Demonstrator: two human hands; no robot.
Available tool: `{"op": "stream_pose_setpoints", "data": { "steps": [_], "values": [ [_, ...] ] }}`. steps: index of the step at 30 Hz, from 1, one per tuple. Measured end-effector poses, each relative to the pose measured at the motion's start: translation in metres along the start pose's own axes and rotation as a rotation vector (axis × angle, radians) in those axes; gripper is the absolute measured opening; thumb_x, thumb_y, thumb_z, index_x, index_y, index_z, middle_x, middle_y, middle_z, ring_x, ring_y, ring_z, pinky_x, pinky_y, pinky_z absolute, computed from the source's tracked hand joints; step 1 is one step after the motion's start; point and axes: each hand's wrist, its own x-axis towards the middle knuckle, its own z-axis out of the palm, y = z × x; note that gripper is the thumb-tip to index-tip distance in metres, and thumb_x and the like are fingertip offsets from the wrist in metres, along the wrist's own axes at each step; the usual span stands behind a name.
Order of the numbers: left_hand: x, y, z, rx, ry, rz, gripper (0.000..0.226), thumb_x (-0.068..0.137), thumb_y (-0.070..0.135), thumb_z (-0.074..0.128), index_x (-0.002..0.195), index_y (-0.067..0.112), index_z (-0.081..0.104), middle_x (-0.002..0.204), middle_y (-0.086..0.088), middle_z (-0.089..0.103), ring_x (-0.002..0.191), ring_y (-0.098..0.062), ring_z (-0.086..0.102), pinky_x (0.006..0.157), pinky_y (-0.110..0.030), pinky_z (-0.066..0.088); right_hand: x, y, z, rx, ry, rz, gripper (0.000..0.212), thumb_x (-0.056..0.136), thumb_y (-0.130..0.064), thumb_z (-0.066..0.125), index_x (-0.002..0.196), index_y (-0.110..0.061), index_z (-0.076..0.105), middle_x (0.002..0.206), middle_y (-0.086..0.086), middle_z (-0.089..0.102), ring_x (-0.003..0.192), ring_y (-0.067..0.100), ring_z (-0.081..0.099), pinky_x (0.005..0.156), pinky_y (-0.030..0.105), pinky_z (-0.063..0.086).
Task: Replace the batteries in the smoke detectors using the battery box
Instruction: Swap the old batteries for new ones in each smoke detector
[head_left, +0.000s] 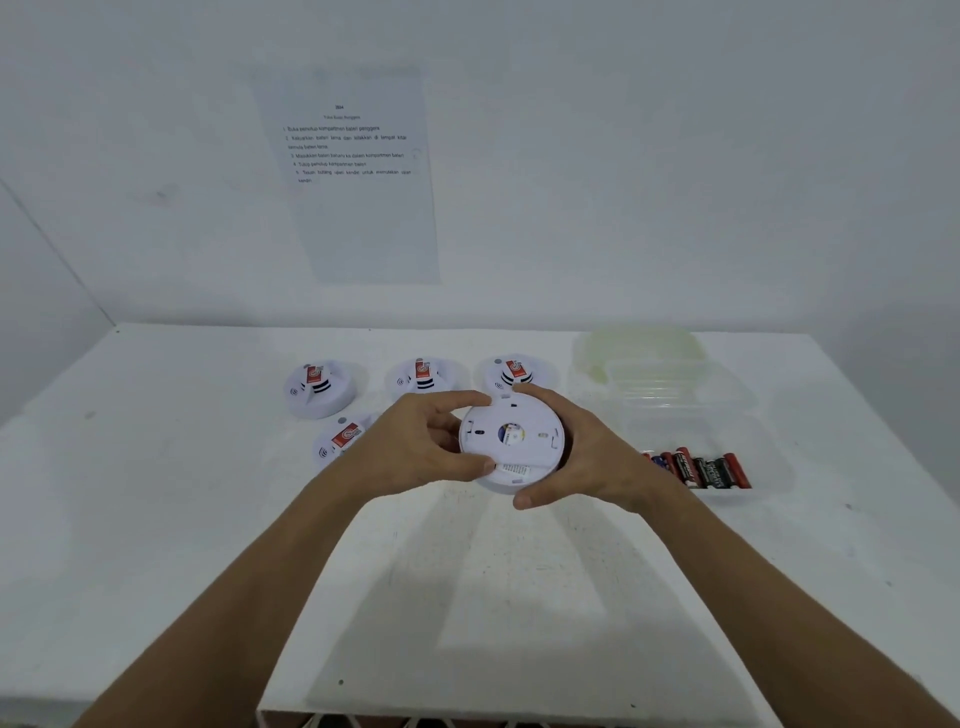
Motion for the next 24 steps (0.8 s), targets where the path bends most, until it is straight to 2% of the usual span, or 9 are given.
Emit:
{"op": "stream_pose_setpoints", "data": {
  "steps": [3, 7, 10, 11, 13, 16, 19, 21, 24],
  "values": [
    [0.005, 0.003, -0.006, 0.08, -0.074, -0.003, 0.071, 0.069, 0.017, 0.086, 0.133, 0.026, 0.056, 0.104, 0.001, 0.073, 0.084, -0.016, 0.073, 0.08, -0.033, 0.06, 0.002, 0.0, -0.002, -0.031, -0.002, -0.018, 0.094, 0.058, 0.007, 0.091, 0.137, -0.026, 0.05, 0.126, -0.005, 0.064, 0.116, 0.013, 0.061, 0.085, 0.03, 0.058],
    [0.009, 0.009, -0.006, 0.177, -0.042, 0.004, 0.07, 0.063, 0.026, 0.09, 0.126, 0.03, 0.061, 0.104, 0.007, 0.071, 0.075, -0.011, 0.073, 0.078, -0.033, 0.06, 0.004, 0.003, -0.003, -0.032, 0.011, -0.03, 0.096, 0.06, 0.008, 0.09, 0.139, -0.026, 0.048, 0.129, -0.004, 0.062, 0.119, 0.016, 0.06, 0.089, 0.039, 0.059],
    [0.009, 0.013, -0.001, 0.274, 0.002, 0.037, 0.058, 0.062, 0.029, 0.09, 0.113, 0.029, 0.063, 0.076, 0.024, 0.069, 0.058, -0.002, 0.066, 0.06, -0.018, 0.052, 0.004, 0.006, -0.004, -0.037, -0.014, -0.022, 0.098, 0.061, 0.009, 0.088, 0.142, -0.026, 0.044, 0.133, -0.003, 0.059, 0.122, 0.017, 0.059, 0.091, 0.041, 0.058],
    [0.009, 0.014, 0.0, 0.307, 0.009, 0.051, 0.056, 0.062, 0.029, 0.089, 0.111, 0.028, 0.062, 0.067, 0.026, 0.065, 0.054, -0.001, 0.063, 0.055, -0.014, 0.047, 0.004, 0.007, -0.004, -0.043, -0.029, -0.017, 0.099, 0.061, 0.007, 0.088, 0.142, -0.027, 0.042, 0.134, -0.003, 0.057, 0.123, 0.016, 0.058, 0.091, 0.042, 0.058],
    [0.01, 0.013, 0.003, 0.347, 0.019, 0.078, 0.055, 0.062, 0.029, 0.088, 0.11, 0.025, 0.061, 0.063, 0.021, 0.063, 0.053, -0.002, 0.063, 0.05, -0.01, 0.043, 0.003, 0.007, -0.005, -0.049, -0.056, -0.004, 0.102, 0.061, 0.005, 0.088, 0.143, -0.029, 0.038, 0.136, -0.004, 0.054, 0.124, 0.015, 0.057, 0.091, 0.042, 0.058],
    [0.011, 0.012, 0.005, 0.366, 0.014, 0.106, 0.056, 0.061, 0.029, 0.088, 0.109, 0.022, 0.06, 0.074, 0.012, 0.068, 0.057, -0.006, 0.065, 0.049, -0.012, 0.046, 0.003, 0.007, -0.007, -0.048, -0.061, -0.004, 0.104, 0.058, 0.007, 0.09, 0.142, -0.028, 0.039, 0.135, -0.005, 0.054, 0.123, 0.013, 0.057, 0.09, 0.037, 0.058],
    [0.015, 0.009, 0.007, 0.463, 0.03, 0.177, 0.061, 0.056, 0.04, 0.088, 0.106, 0.022, 0.059, 0.106, 0.014, 0.059, 0.072, -0.006, 0.065, 0.06, -0.014, 0.051, 0.003, 0.008, -0.008, -0.078, -0.032, -0.023, 0.103, 0.061, 0.005, 0.09, 0.144, -0.026, 0.039, 0.136, -0.005, 0.057, 0.125, 0.016, 0.056, 0.092, 0.039, 0.058],
    [0.017, 0.007, 0.007, 0.519, 0.042, 0.241, 0.061, 0.052, 0.051, 0.082, 0.101, 0.025, 0.057, 0.11, 0.019, 0.047, 0.079, -0.003, 0.058, 0.063, -0.01, 0.046, 0.004, 0.011, -0.007, -0.101, -0.012, -0.029, 0.102, 0.062, 0.002, 0.091, 0.145, -0.024, 0.038, 0.136, -0.004, 0.057, 0.126, 0.017, 0.056, 0.096, 0.038, 0.056],
    [0.017, 0.002, 0.006, 0.523, 0.08, 0.303, 0.061, 0.048, 0.059, 0.072, 0.095, 0.023, 0.057, 0.104, 0.015, 0.047, 0.08, -0.007, 0.054, 0.062, -0.011, 0.043, 0.003, 0.015, -0.009, -0.117, 0.013, -0.024, 0.099, 0.061, -0.001, 0.09, 0.143, -0.025, 0.04, 0.134, -0.004, 0.057, 0.123, 0.014, 0.057, 0.096, 0.034, 0.055]
  ]
}}
